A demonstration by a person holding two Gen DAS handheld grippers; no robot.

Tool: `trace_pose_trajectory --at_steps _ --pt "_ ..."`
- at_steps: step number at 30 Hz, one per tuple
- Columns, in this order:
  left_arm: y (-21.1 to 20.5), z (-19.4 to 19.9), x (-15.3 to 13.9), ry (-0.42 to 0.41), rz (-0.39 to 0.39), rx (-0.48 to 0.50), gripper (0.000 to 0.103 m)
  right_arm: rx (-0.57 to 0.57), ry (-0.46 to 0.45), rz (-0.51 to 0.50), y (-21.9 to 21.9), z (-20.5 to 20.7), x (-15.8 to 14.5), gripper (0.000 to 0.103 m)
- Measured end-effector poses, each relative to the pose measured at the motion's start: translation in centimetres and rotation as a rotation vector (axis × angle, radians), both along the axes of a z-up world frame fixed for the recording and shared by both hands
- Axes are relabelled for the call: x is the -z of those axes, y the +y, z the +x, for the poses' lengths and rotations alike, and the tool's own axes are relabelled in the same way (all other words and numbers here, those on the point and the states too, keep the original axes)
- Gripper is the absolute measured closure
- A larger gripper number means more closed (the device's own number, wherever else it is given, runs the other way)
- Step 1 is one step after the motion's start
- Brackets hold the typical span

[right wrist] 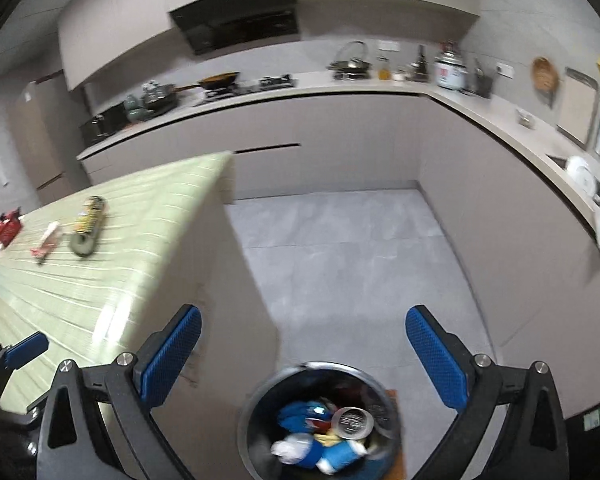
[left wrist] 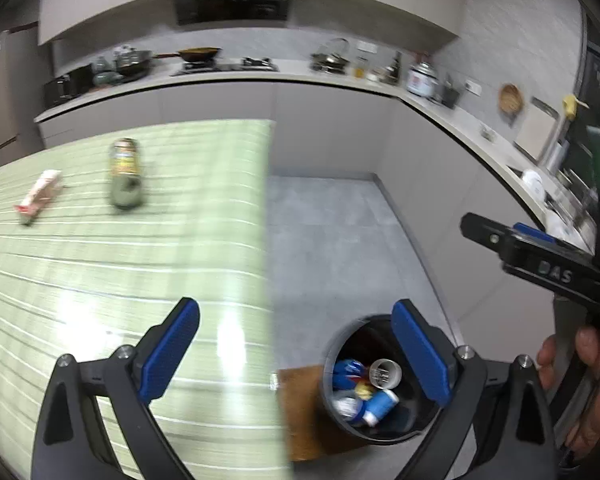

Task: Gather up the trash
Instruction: 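Move both tools back toward the spray can and milk carton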

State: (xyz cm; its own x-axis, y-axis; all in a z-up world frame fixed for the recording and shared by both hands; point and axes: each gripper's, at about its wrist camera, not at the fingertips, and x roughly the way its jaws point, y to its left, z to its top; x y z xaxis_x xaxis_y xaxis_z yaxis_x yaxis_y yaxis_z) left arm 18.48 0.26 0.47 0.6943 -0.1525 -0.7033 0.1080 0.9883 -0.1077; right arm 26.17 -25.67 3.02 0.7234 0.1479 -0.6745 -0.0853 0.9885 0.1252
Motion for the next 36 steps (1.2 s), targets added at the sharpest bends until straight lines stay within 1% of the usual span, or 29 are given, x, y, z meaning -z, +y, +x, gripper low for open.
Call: trace_pose_trajectory --at_steps 4,10,14,19,24,29,33,36 --pt "5.8 0.5 -0.3 -0.013 0.006 -0.067 0.006 -0.066 -0.019 -0.008 6.5 1.1 -1.2 0.000" --pt "13.5 1.6 0.0 -0.010 0.016 -0.146 0.006 -0.155 -0.023 -0.025 15.5 2.6 -1.3 0.000" --pt "17.3 2.0 0.1 -0.012 0.026 -0.177 0.006 -0.209 -0.021 -0.046 20.5 3.4 -1.0 0.000" --pt "22.2 3.0 0.6 -0.006 0.026 -0.211 0.006 -0.262 -0.011 -0.046 25.3 4.5 -0.7 0.000" --pt "25.3 4.4 1.0 -0.002 0.034 -0.206 0.006 -0.303 -0.004 -0.054 29.4 5.9 -0.5 0.000" --pt "27.8 6.9 1.2 -0.014 0.050 -0.187 0.006 -0.332 0.007 -0.073 32.9 7.7 -0.2 0.001" --pt "29.7 9.5 1.8 -0.008 0.053 -0.168 0.006 -0.341 0.027 -0.097 35.5 9.8 0.9 0.002" --pt "30.8 11.4 2.3 -0.002 0.055 -0.155 0.006 -0.337 0.048 -0.111 37.0 11.6 2.0 0.006"
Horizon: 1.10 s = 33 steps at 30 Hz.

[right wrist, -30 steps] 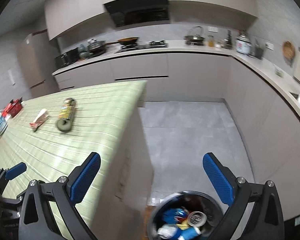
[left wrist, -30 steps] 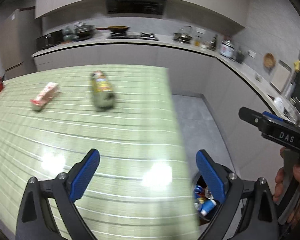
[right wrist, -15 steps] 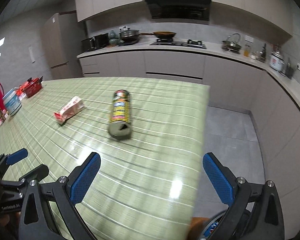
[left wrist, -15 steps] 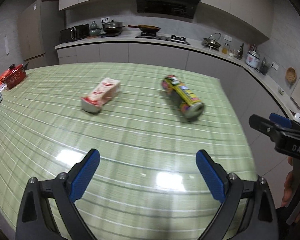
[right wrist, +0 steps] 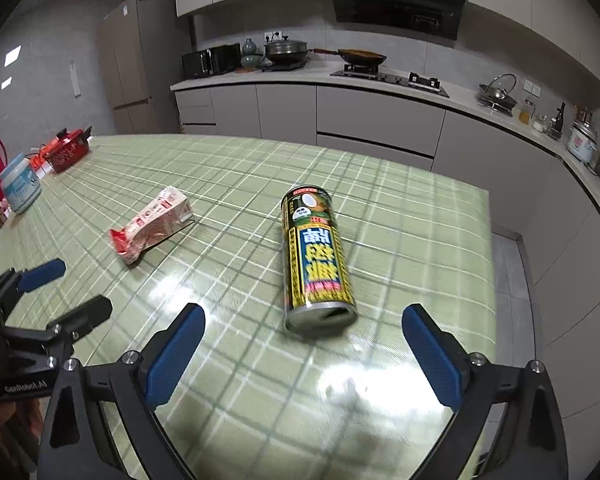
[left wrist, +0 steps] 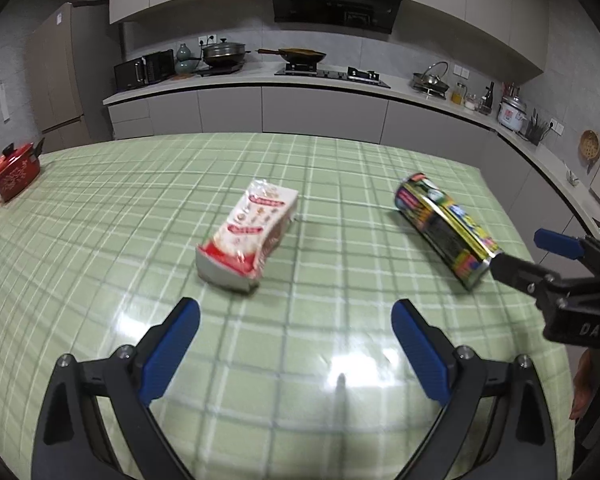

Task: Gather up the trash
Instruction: 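Move both tools back toward the spray can and milk carton, then grasp the yellow-green spray can with the right tool while the left tool grasps the milk carton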

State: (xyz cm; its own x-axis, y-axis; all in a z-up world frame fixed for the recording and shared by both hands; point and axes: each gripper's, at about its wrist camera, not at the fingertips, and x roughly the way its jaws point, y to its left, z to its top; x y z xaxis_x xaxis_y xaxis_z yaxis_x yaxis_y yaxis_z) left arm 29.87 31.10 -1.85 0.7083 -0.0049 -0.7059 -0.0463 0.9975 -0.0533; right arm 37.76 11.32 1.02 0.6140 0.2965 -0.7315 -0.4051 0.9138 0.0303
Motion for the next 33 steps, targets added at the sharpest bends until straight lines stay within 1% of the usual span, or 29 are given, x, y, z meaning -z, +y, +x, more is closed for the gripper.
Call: trace_pose_trajectory --at_steps 5,8,11,12,14,17,18,20,24,25,26,27,28,29,30,33 --pt "1.1 3.3 1.1 0.018 0.004 0.017 0.006 0.020 0.025 -0.019 1.3 3.0 1.6 0.009" --pt "1.8 5.2 1.8 0.039 -0.014 0.021 0.009 0.034 0.041 -0.026 2.0 4.8 2.4 0.010" --pt "2.2 6.8 2.0 0.036 -0.004 0.029 0.010 0.047 0.059 -0.028 2.5 6.5 3.1 0.012" --pt "2.4 7.5 2.2 0.049 -0.019 0.036 0.011 0.051 0.067 -0.027 2.6 7.1 3.3 0.013" --pt "2.7 8.3 2.7 0.073 -0.035 0.040 0.016 0.054 0.080 -0.026 2.8 7.8 3.7 0.019" --pt "2.7 8.8 3.2 0.091 -0.023 0.048 0.016 0.059 0.102 -0.022 2.9 8.5 4.3 0.024" --pt "2.7 8.8 3.1 0.091 -0.026 0.049 0.016 0.061 0.103 -0.023 2.9 8.6 4.4 0.024" --pt "2.9 8.9 2.5 0.062 -0.014 0.049 0.016 0.065 0.103 -0.014 2.7 8.6 4.4 0.024" --pt "2.8 10.5 2.4 0.061 -0.010 0.061 0.016 0.065 0.106 -0.013 2.6 8.9 4.7 0.024" --pt "2.6 11.1 2.7 0.072 0.003 0.073 0.016 0.067 0.109 -0.013 2.6 9.1 4.8 0.026" --pt "2.4 11.6 3.3 0.090 0.011 0.080 0.017 0.069 0.113 -0.009 2.6 9.1 4.9 0.041" --pt "2.3 12.0 3.8 0.114 0.009 0.085 0.021 0.070 0.123 0.004 2.5 9.3 4.9 0.044" --pt "2.2 12.2 4.1 0.131 0.013 0.085 0.032 0.075 0.125 0.006 2.5 9.6 4.9 0.046" --pt "2.1 12.1 3.7 0.111 0.000 0.095 0.050 0.078 0.126 0.009 2.5 9.7 4.9 0.047" --pt "2.1 12.0 3.5 0.108 -0.026 0.100 0.050 0.079 0.127 0.013 2.5 9.7 4.9 0.047" --pt "1.8 11.1 3.2 0.099 -0.052 0.098 0.051 0.079 0.125 0.020 2.6 9.6 4.8 0.048"
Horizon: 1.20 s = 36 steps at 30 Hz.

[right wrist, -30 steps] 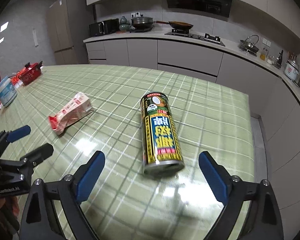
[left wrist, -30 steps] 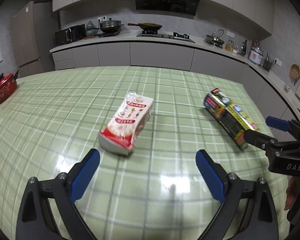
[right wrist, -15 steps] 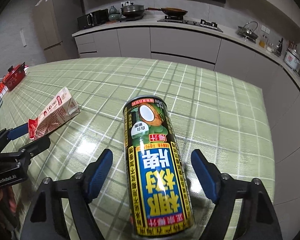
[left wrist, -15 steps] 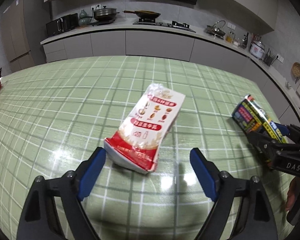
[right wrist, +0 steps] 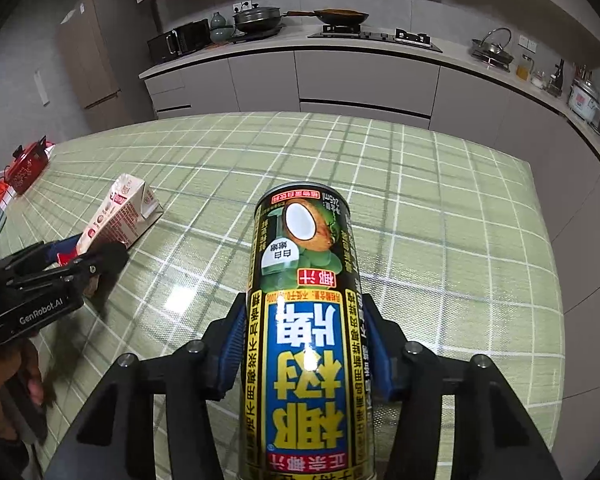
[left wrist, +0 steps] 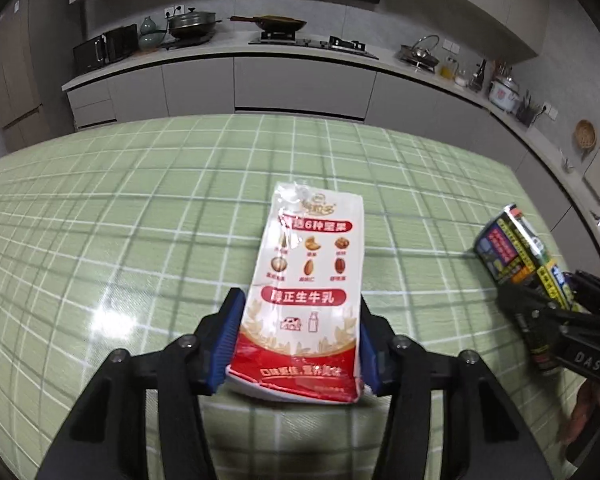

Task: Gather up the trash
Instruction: 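Grasp the yellow-green spray can with the right tool while the left tool grasps the milk carton, then carry the spray can and milk carton with both tools over the bin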

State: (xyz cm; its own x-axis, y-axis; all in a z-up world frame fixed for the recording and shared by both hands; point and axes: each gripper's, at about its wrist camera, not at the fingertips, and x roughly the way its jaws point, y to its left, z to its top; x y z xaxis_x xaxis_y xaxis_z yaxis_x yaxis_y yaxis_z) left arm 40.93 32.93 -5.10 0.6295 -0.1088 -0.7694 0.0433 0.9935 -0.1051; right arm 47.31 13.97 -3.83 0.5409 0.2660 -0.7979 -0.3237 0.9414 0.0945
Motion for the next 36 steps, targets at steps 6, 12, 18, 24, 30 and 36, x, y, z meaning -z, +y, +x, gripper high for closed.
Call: trace_pose_trajectory --at_steps 6,12,18,24,30,36 --pt "-0.9 -3.5 -1.2 -0.047 -0.010 -0.009 0.051 -0.007 -0.031 0.015 -0.1 -1.2 -1.0 0.048" --pt "-2.6 -5.5 -3.1 -0.092 0.021 -0.003 0.051 0.002 -0.050 0.024 -1.5 -3.0 -2.4 0.048" --pt "-5.4 -7.3 -3.9 -0.110 0.024 0.009 0.052 0.020 -0.058 0.033 -4.3 -5.9 -3.5 0.048" --pt "-7.6 -9.2 -4.0 -0.102 -0.007 0.000 0.052 0.010 -0.059 0.046 -7.1 -9.1 -3.8 0.048" --pt "-10.8 -11.5 -5.2 -0.128 -0.004 0.022 0.053 0.024 -0.074 0.049 -11.1 -12.3 -5.0 0.048" --pt "-13.9 -13.5 -5.9 -0.143 -0.010 0.048 0.053 0.046 -0.090 0.044 -15.2 -15.3 -6.3 0.048"
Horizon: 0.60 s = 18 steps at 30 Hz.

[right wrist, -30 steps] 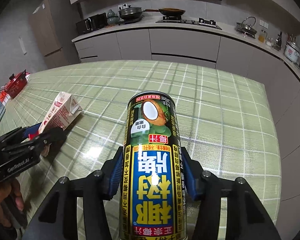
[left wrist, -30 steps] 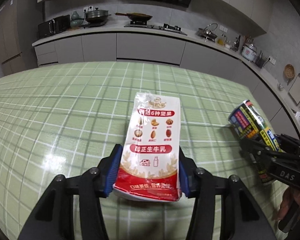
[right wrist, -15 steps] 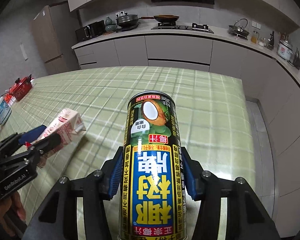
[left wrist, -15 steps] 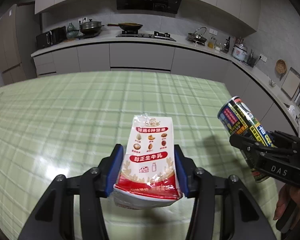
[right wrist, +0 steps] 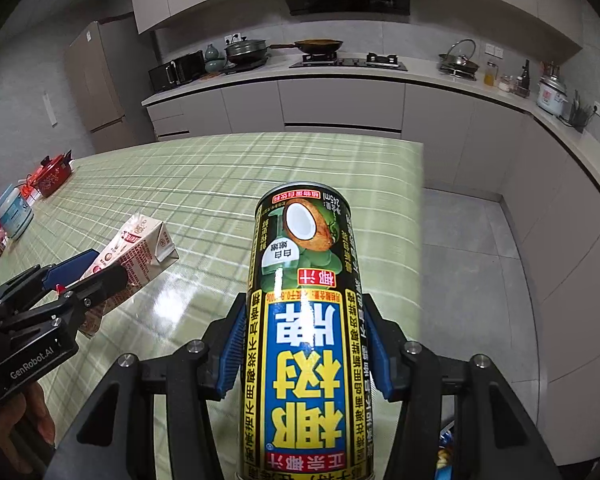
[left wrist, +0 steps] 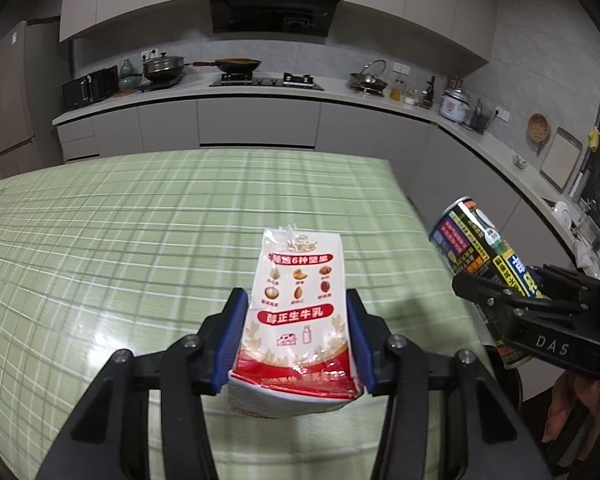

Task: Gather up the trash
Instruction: 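Carry the spray can and milk carton with both tools over the bin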

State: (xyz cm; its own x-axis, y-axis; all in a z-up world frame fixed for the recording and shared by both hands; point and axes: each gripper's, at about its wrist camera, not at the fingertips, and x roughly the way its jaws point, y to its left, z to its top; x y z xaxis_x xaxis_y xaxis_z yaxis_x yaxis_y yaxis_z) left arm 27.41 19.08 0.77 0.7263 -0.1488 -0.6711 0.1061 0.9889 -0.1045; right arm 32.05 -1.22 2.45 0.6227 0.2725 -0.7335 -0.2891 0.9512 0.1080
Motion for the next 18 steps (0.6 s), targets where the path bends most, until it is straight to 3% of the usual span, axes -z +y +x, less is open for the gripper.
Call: trace_pose_trajectory --at_steps 18 --pt "-12.3 -5.0 -1.2 -0.029 -0.010 0.166 0.054 0.156 -0.016 -0.016 -15.2 -7.8 -1.7 0.048"
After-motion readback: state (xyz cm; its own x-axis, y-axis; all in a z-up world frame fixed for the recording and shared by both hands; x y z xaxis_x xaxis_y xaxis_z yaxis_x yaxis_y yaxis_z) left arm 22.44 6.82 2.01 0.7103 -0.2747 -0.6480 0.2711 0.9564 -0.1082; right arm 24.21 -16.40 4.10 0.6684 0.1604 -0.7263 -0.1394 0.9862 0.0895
